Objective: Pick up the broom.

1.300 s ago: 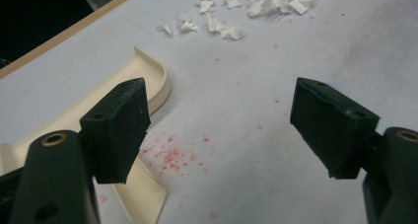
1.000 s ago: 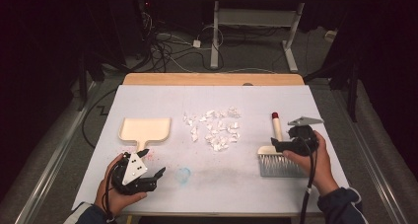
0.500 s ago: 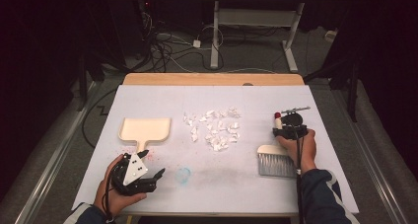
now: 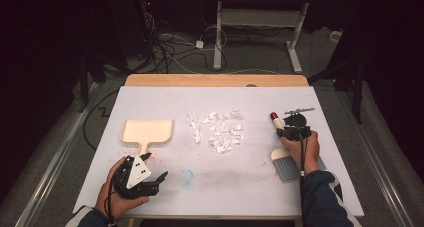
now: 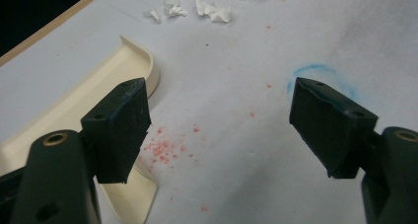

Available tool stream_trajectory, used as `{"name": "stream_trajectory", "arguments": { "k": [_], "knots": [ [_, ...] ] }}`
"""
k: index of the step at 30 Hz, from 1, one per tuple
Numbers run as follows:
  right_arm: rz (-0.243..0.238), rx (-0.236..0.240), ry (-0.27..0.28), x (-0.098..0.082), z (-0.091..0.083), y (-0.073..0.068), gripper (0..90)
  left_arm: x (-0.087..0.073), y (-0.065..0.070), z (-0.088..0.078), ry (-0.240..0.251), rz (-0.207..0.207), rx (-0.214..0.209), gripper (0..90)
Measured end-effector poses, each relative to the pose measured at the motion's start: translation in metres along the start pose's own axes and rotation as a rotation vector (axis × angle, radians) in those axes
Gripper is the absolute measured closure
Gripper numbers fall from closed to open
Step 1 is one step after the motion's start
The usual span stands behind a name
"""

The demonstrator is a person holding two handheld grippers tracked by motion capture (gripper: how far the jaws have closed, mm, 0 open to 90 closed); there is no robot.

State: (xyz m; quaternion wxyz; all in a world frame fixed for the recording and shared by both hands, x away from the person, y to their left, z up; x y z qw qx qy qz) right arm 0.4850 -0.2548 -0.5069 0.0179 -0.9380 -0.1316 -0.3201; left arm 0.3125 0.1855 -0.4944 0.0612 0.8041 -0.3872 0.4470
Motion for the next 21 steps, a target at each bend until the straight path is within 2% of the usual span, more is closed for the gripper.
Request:
{"name": "stream_trajectory", "arguments": {
  "k": [3,5,12,14,15,16,17,19,20,21],
  "knots": [
    [-0.022,0.01,0.043,0.001,-0.005,0.0,70.2,0.0,0.001,0.0,-0.002,0.003,0.0,22.7],
    [-0.021,0.023,0.076,0.002,-0.012,0.0,70.2,0.0,0.001,0.0,-0.003,-0.001,-0.002,22.7],
    [-0.034,0.074,0.231,0.008,-0.053,0.0,70.3,0.008,-0.001,0.002,-0.001,-0.013,-0.006,22.7],
    [-0.04,0.085,0.276,0.01,-0.066,-0.001,70.3,0.024,-0.002,0.005,0.032,-0.031,-0.027,22.7],
    [-0.045,0.091,0.295,0.01,-0.072,-0.002,70.3,0.024,-0.002,0.005,0.032,-0.031,-0.027,22.8],
    [-0.045,0.091,0.295,0.01,-0.072,-0.002,70.3,0.031,-0.002,0.006,0.051,-0.044,-0.045,22.8],
    [-0.051,0.098,0.338,0.011,-0.084,-0.005,70.3,0.039,0.0,0.008,0.068,-0.05,-0.063,22.8],
    [-0.06,0.108,0.372,0.011,-0.097,-0.009,70.4,0.056,0.007,0.013,0.099,-0.049,-0.093,23.0],
    [-0.06,0.108,0.372,0.011,-0.097,-0.009,70.4,0.066,0.013,0.017,0.107,-0.047,-0.125,23.0],
    [-0.069,0.121,0.41,0.011,-0.111,-0.014,70.5,0.085,0.03,0.026,0.13,-0.03,-0.185,22.6]
  ]
}}
Point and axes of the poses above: each handheld gripper's, and its own axes: z roughly forward along the jaws, x roughly out of its top, y roughly to its right, the point moved 6 cm from there along z, roughly forward along the jaws, and after that the axes turned 1 degree about -x, right-handed, at the moved point
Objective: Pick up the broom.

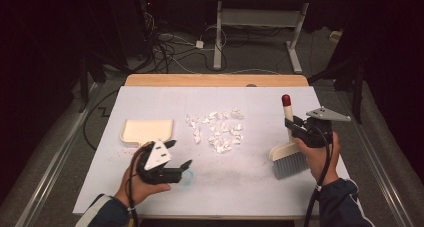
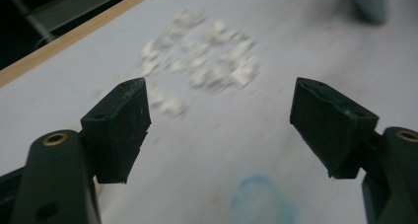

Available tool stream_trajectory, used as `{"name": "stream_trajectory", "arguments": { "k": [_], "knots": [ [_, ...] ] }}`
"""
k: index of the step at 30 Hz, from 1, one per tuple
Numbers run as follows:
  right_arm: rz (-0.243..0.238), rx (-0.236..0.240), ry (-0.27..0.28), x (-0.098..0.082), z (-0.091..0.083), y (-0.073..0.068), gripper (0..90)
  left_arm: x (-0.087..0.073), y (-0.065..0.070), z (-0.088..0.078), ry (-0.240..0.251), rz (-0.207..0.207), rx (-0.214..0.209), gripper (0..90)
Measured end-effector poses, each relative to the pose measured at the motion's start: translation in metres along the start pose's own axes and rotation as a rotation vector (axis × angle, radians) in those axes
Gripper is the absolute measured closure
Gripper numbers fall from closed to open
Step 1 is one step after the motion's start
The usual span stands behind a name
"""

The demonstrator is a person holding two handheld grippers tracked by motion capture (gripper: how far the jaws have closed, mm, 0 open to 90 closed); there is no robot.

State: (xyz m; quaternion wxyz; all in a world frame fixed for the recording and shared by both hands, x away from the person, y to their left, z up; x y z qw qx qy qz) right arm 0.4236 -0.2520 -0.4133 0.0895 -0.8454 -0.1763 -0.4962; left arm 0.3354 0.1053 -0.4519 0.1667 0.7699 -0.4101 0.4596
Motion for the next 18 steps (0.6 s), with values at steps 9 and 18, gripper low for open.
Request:
{"name": "stream_trajectory", "arguments": {
  "k": [9,18],
  "knots": [
    [-0.051,0.064,0.112,0.018,-0.032,-0.035,70.6,0.065,0.073,0.06,0.071,0.053,-0.208,24.4],
    [-0.094,0.129,0.219,0.031,-0.058,-0.08,70.5,0.094,0.097,0.097,0.115,0.028,-0.248,39.3]
  ]
}}
Point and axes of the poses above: each handheld gripper's, and its own axes: z roughly forward along the jaws, x roughly out of its top, y roughly to its right, the point moved 6 cm from there along z, roughly forward along the jaws, and after that the axes turned 1 degree about -x, right-handed, at the moved point
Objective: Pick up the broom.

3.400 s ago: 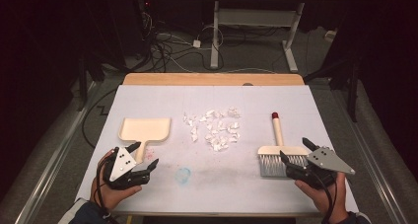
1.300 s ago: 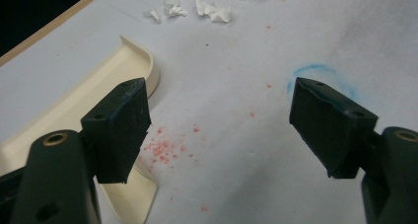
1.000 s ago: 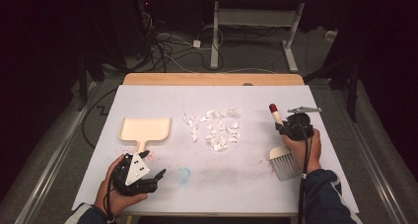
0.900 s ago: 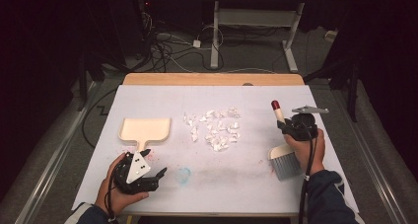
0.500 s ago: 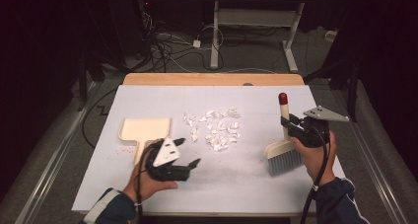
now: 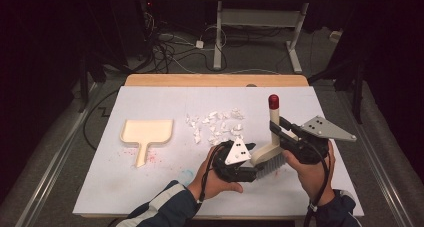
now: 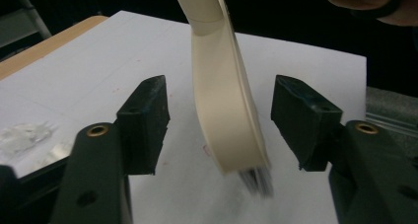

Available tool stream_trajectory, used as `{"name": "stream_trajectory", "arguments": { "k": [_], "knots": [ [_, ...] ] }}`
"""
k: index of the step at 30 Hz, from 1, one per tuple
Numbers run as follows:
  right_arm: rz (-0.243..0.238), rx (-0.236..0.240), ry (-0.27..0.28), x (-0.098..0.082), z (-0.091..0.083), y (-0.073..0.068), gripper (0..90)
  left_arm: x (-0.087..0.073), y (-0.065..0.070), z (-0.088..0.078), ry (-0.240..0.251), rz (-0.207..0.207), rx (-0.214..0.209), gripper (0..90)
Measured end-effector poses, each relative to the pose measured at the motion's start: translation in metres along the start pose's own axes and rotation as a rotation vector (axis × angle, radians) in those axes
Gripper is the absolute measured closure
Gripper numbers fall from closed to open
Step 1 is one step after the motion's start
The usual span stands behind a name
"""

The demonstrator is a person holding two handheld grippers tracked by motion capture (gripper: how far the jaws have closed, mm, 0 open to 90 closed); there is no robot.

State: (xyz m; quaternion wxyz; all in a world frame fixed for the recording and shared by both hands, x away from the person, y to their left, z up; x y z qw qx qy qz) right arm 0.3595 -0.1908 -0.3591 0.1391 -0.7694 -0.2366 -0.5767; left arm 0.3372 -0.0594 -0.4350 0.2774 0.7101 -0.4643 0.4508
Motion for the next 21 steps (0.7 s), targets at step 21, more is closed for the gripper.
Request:
{"name": "stream_trajectory", "arguments": {
  "k": [21],
  "knots": [
    [-0.056,0.08,0.053,0.012,-0.015,-0.037,70.0,-0.009,-0.008,-0.006,-0.032,0.041,-0.042,63.2]
  ]
}}
Point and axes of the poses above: each handheld gripper's, and its own axes: z roughly forward along the jaws, x roughly out of its top, y roughly to its right, the point moved 6 cm from there along z, roughly forward along the jaws, and after that the axes turned 1 degree about -x, right-handed, at the moved point
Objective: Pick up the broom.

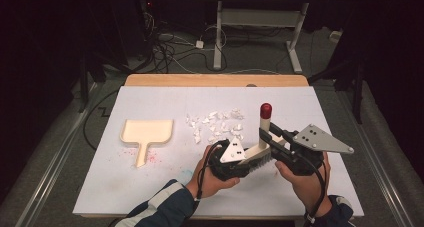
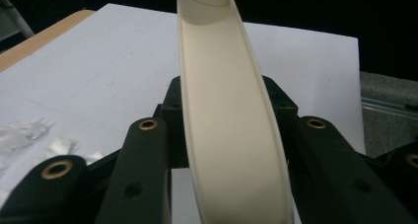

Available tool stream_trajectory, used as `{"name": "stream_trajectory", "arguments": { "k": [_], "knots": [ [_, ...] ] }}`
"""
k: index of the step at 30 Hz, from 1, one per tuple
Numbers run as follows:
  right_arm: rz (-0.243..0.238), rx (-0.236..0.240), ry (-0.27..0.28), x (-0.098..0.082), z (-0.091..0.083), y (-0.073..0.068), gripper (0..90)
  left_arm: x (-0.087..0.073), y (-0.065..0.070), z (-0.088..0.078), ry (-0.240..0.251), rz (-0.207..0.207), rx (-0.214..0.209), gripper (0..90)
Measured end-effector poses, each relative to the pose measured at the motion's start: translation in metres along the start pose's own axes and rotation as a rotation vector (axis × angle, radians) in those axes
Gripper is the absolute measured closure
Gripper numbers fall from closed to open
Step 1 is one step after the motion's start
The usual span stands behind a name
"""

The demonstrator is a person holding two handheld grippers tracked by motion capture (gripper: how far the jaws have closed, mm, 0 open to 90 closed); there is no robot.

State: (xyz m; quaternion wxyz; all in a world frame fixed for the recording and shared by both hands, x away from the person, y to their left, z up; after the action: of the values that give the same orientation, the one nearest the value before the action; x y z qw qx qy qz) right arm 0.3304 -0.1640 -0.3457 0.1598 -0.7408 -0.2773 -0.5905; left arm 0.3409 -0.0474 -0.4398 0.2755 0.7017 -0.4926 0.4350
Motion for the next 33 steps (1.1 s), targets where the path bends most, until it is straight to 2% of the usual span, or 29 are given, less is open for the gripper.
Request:
{"name": "stream_trajectory", "arguments": {
  "k": [7,11,12,17,18,19,20,21,22,24,25,27,28,29,30,31,32,33],
  "knots": [
    [-0.01,0.051,-0.01,-0.001,0.0,0.001,68.5,-0.004,-0.01,-0.01,-0.014,-0.011,-0.011,65.7],
    [-0.021,0.101,-0.016,-0.004,-0.001,0.001,68.1,-0.01,-0.013,-0.019,-0.043,0.012,-0.015,66.0],
    [-0.021,0.101,-0.016,-0.004,-0.001,0.001,68.1,-0.01,-0.013,-0.019,-0.043,0.012,-0.015,66.0],
    [-0.084,0.175,-0.048,-0.013,-0.003,-0.005,58.6,-0.016,-0.016,-0.032,-0.052,0.006,-0.035,66.1],
    [-0.084,0.175,-0.048,-0.013,-0.003,-0.005,58.6,-0.017,-0.016,-0.035,-0.054,0.007,-0.038,66.1],
    [-0.122,0.223,-0.076,-0.017,-0.003,-0.006,54.1,-0.018,-0.016,-0.039,-0.059,0.008,-0.039,66.1],
    [-0.122,0.223,-0.076,-0.017,-0.003,-0.006,54.1,-0.02,-0.017,-0.042,-0.067,0.017,-0.039,66.1],
    [-0.185,0.282,-0.141,-0.026,0.0,-0.007,48.2,-0.023,-0.017,-0.046,-0.077,0.024,-0.044,66.1],
    [-0.224,0.295,-0.171,-0.032,0.001,-0.007,46.7,-0.026,-0.017,-0.05,-0.087,0.034,-0.054,66.1],
    [-0.272,0.327,-0.217,-0.045,0.006,-0.006,43.5,-0.037,-0.015,-0.06,-0.12,0.056,-0.079,66.0],
    [-0.278,0.341,-0.239,-0.05,0.009,-0.005,42.1,-0.037,-0.015,-0.06,-0.12,0.056,-0.079,66.0],
    [-0.284,0.356,-0.251,-0.055,0.011,-0.005,41.3,-0.045,-0.013,-0.066,-0.138,0.058,-0.092,66.0],
    [-0.284,0.388,-0.265,-0.059,0.014,-0.007,41.0,-0.049,-0.012,-0.068,-0.145,0.058,-0.106,66.0],
    [-0.297,0.445,-0.299,-0.068,0.02,-0.011,39.1,-0.052,-0.011,-0.07,-0.15,0.061,-0.119,66.0],
    [-0.303,0.466,-0.313,-0.073,0.023,-0.013,39.1,-0.055,-0.009,-0.072,-0.156,0.065,-0.128,66.0],
    [-0.303,0.466,-0.313,-0.073,0.023,-0.013,39.1,-0.057,-0.008,-0.073,-0.16,0.068,-0.14,66.0],
    [-0.309,0.512,-0.333,-0.081,0.029,-0.017,39.1,-0.06,-0.006,-0.074,-0.162,0.068,-0.157,66.0],
    [-0.303,0.538,-0.34,-0.085,0.031,-0.02,39.3,-0.062,-0.005,-0.074,-0.165,0.072,-0.169,66.0]
  ]
}}
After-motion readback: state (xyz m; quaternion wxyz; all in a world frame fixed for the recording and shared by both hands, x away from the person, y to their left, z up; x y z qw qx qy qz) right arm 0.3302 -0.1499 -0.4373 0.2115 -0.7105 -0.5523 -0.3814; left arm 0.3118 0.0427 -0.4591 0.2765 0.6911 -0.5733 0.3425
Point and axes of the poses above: each handheld gripper's, and its own axes: z roughly forward along the jaws, x roughly out of its top, y roughly to its right, the point moved 6 cm from there along z, roughly forward along the jaws, and after that the axes turned 1 degree about -x, right-handed, at the moved point
